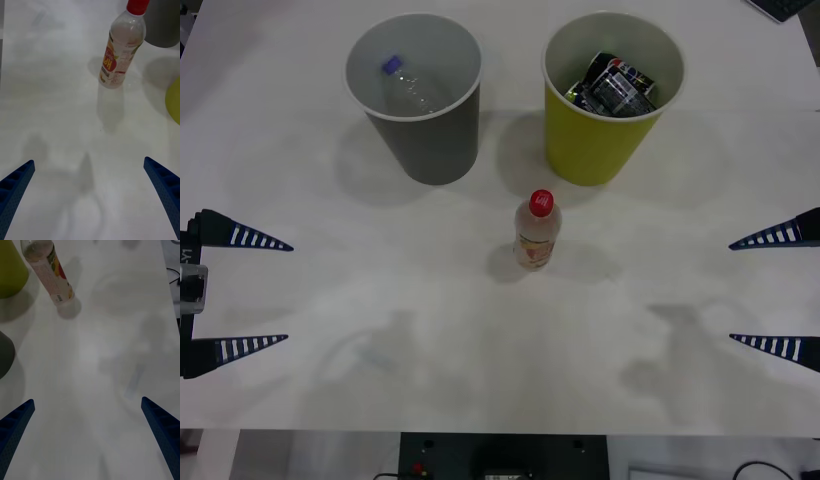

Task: Put the can into the green bin and the plastic bottle into the gray bin

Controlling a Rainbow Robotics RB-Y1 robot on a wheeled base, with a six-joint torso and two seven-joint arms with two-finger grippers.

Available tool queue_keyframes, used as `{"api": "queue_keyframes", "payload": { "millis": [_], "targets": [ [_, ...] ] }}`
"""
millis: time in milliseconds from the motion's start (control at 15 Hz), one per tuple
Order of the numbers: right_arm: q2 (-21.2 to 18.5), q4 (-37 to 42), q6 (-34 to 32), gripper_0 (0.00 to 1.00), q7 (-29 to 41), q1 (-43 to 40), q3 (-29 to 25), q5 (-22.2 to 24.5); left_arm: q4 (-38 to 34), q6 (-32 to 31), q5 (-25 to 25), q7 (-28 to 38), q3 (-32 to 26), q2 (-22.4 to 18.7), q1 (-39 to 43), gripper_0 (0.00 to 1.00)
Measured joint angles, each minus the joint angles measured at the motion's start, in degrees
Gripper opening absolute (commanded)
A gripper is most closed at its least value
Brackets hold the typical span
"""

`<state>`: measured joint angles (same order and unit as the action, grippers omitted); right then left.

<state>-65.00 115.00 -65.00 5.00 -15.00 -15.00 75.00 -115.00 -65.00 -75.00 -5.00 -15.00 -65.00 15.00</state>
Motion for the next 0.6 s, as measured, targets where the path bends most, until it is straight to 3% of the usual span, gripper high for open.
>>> {"api": "queue_keyframes", "payload": {
  "millis": [600],
  "targets": [
    [2.4, -2.4, 0.5, 1.0, -1.2, -0.5, 1.9, -3.8, 0.0, 0.0, 0.0, 0.0, 0.0, 0.0, 0.0, 0.98]
  ]
}}
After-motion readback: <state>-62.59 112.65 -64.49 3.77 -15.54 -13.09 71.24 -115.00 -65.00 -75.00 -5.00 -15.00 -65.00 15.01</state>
